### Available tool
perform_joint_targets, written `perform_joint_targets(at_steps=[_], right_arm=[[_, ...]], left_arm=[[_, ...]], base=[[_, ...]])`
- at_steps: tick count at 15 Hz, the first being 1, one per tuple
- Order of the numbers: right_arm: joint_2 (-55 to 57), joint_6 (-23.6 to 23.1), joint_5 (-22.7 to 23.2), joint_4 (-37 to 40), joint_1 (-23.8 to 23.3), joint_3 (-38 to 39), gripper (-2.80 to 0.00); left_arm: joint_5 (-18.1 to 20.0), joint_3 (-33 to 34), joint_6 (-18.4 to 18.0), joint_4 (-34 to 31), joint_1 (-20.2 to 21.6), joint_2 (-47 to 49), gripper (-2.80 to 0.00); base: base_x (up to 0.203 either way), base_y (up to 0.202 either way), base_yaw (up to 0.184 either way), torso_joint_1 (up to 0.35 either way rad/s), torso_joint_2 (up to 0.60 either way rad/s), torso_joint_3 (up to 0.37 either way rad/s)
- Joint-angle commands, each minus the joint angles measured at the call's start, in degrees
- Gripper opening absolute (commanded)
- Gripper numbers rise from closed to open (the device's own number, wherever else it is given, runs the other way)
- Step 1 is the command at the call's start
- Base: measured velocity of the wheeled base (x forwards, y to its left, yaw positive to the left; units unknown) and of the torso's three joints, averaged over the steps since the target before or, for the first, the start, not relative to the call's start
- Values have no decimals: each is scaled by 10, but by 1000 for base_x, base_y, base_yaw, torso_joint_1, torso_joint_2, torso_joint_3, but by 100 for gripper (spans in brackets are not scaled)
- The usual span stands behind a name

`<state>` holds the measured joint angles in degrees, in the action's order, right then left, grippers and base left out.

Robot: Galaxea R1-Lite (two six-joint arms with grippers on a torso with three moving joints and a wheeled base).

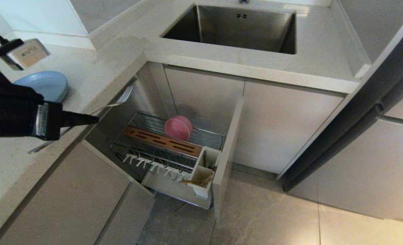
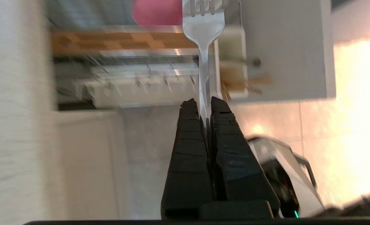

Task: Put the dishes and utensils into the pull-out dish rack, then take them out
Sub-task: Pick up the spoon and place it in the cupboard

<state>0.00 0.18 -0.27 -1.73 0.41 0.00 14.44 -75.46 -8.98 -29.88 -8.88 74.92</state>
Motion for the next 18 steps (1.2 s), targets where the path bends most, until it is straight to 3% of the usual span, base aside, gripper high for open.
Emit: perform_joint_targets(at_steps=[1, 9, 12, 18], right_arm=[[0, 0, 0, 0, 0, 5, -280], [0, 0, 0, 0, 0, 4, -280], [0, 0, 0, 0, 0, 5, -280], [0, 0, 0, 0, 0, 5, -280]], left_arm=[[1, 15, -1, -2, -10, 25, -280], [3, 40, 3, 3, -67, 146, -280], [1, 39, 3, 35, -80, 184, -280], [-36, 18, 3, 72, -133, 271, -280]], base=[[0, 0, 0, 0, 0, 0], [0, 0, 0, 0, 0, 0], [0, 0, 0, 0, 0, 0], [0, 0, 0, 0, 0, 0]])
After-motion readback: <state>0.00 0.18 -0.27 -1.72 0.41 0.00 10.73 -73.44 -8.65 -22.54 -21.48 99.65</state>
